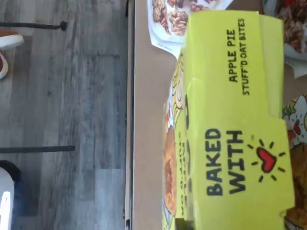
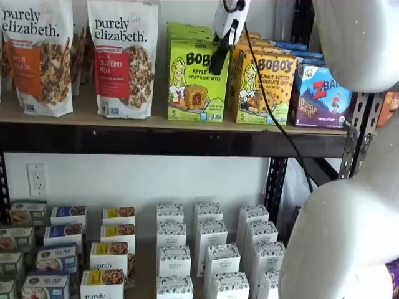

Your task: Pick the green box on the top shelf, the fourth from the left

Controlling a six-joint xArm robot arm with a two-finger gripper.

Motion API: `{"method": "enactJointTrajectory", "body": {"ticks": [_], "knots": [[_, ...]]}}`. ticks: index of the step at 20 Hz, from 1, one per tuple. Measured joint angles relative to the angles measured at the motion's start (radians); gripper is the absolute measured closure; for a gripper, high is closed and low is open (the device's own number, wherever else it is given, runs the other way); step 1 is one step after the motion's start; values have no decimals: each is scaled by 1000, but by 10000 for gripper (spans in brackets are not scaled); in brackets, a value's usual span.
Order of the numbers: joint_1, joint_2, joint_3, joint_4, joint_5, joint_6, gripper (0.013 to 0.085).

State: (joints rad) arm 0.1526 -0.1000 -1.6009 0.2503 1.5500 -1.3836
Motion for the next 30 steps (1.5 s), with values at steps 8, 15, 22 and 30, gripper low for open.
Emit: {"method": "enactJointTrajectory", "body": {"ticks": [8, 15, 22, 30], "knots": [[-4, 19, -45, -2, 76, 2, 690], [-10, 16, -72, -8, 143, 2, 690], [-20, -24, -52, 4, 182, 0, 690], [-37, -94, 4, 29, 215, -9, 690]]}}
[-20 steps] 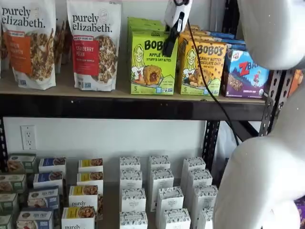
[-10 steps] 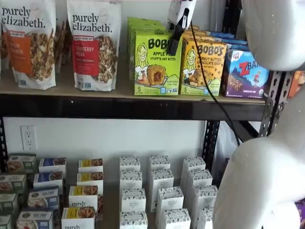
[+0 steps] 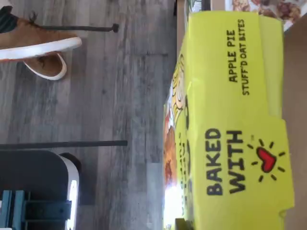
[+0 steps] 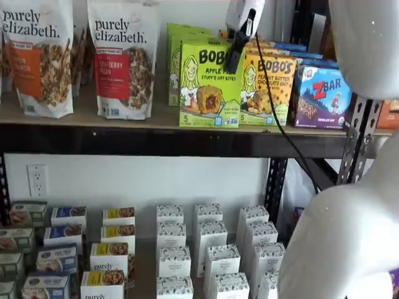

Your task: Pick the green box on the top shelf, the fourth from the left

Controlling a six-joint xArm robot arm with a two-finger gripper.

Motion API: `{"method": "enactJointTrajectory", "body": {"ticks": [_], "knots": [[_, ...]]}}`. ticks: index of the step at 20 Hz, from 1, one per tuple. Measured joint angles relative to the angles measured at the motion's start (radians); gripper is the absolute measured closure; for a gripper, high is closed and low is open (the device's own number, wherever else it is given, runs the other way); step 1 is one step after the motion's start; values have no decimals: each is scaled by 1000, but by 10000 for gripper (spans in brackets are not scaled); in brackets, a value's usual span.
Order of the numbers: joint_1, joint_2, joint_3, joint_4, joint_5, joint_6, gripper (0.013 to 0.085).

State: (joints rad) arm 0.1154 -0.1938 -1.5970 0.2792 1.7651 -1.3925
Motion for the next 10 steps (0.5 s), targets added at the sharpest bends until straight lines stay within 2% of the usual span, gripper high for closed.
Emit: {"method": "enactJointTrajectory", "body": {"ticks": [10], "knots": [[1, -86, 98, -11, -3, -4, 690]]}}
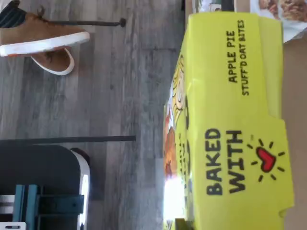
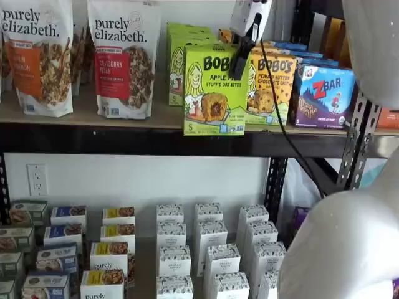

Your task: Pick the green box on the top shelf, the fourth from the left

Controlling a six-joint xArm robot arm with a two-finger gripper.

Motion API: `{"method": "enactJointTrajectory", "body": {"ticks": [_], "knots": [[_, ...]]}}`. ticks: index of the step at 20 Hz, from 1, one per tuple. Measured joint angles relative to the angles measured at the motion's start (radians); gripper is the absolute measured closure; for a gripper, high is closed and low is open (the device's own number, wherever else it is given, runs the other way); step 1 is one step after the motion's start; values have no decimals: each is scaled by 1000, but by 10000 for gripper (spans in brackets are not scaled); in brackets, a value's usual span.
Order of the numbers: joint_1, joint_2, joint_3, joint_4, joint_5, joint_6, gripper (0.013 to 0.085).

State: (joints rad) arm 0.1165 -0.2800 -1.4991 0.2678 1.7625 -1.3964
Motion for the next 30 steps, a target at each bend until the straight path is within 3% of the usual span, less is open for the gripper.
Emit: {"method": "enactJointTrajectory", "body": {"ticks": [11, 23, 30], "knots": [[-32, -95, 123, 13, -13, -35, 690], [-104, -171, 212, 34, -12, -105, 690], [-108, -206, 262, 21, -16, -115, 690]]}}
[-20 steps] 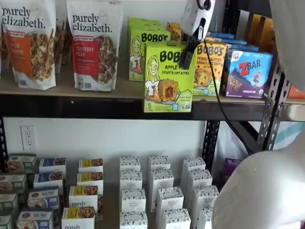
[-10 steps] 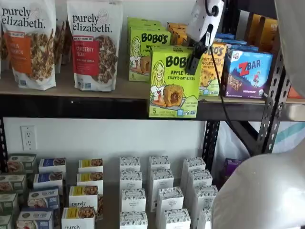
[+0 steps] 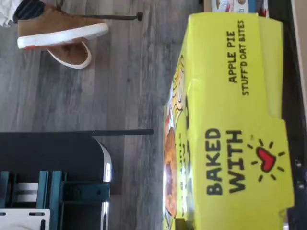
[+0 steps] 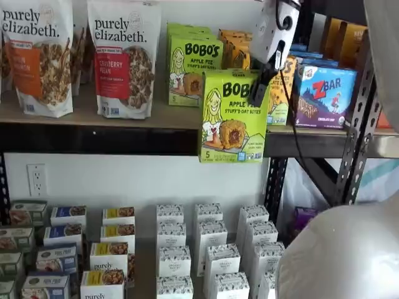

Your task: Pick the green box on the top shelf, the fourth from the left

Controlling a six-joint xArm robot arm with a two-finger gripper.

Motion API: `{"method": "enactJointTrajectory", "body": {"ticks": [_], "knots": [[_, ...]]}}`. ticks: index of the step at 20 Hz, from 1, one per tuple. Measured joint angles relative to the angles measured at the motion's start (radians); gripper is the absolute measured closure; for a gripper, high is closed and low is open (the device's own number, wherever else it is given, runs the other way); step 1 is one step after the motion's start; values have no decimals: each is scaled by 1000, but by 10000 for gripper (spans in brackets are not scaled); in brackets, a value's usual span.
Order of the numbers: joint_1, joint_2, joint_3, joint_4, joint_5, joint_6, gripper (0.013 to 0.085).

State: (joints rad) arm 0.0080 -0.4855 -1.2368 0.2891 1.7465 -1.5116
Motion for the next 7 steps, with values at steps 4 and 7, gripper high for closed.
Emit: {"method": "enactJointTrajectory", "body": {"ticks": [4, 7], "knots": [[8, -25, 37, 1, -14, 4, 690], [12, -38, 55, 4, -16, 7, 690]]}}
